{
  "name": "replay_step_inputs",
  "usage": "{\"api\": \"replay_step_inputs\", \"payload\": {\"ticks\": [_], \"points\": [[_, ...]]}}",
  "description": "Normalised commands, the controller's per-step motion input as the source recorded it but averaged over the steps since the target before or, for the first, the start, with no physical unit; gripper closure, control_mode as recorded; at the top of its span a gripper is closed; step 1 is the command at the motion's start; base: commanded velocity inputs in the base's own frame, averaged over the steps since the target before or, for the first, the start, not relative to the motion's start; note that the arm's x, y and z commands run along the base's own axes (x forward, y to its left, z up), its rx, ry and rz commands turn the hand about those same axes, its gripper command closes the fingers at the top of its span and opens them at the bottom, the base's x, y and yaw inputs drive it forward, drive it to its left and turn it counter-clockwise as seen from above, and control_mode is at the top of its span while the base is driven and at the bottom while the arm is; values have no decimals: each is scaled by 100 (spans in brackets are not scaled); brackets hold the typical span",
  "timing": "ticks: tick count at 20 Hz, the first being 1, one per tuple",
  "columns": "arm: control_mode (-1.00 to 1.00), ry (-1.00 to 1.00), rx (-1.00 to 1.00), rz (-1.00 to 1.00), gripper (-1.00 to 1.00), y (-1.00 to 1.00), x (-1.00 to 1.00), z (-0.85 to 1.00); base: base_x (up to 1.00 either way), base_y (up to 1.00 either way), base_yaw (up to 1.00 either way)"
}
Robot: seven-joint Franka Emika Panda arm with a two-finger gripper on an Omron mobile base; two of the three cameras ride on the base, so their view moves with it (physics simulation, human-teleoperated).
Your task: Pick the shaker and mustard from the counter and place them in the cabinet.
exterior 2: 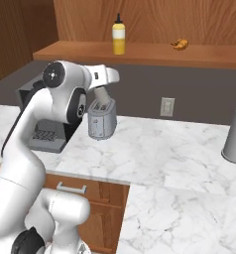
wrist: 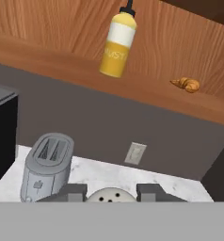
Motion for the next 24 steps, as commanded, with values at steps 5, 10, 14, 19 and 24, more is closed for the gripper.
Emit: {"api": "replay_step_inputs", "payload": {"ticks": [5, 10, 14, 19, 24], "points": [[-100, -12, 0, 0, 100, -2, 0, 67, 0, 0, 0], [-100, -11, 0, 0, 100, 2, 0, 59, 0, 0, 0], [-100, -11, 1, 3, 100, 15, 0, 30, 0, 0, 0], [-100, -13, 8, 7, 100, 25, 0, 5, 0, 0, 0], [-100, -14, 7, 7, 100, 19, 0, 11, 0, 0, 0]]}}
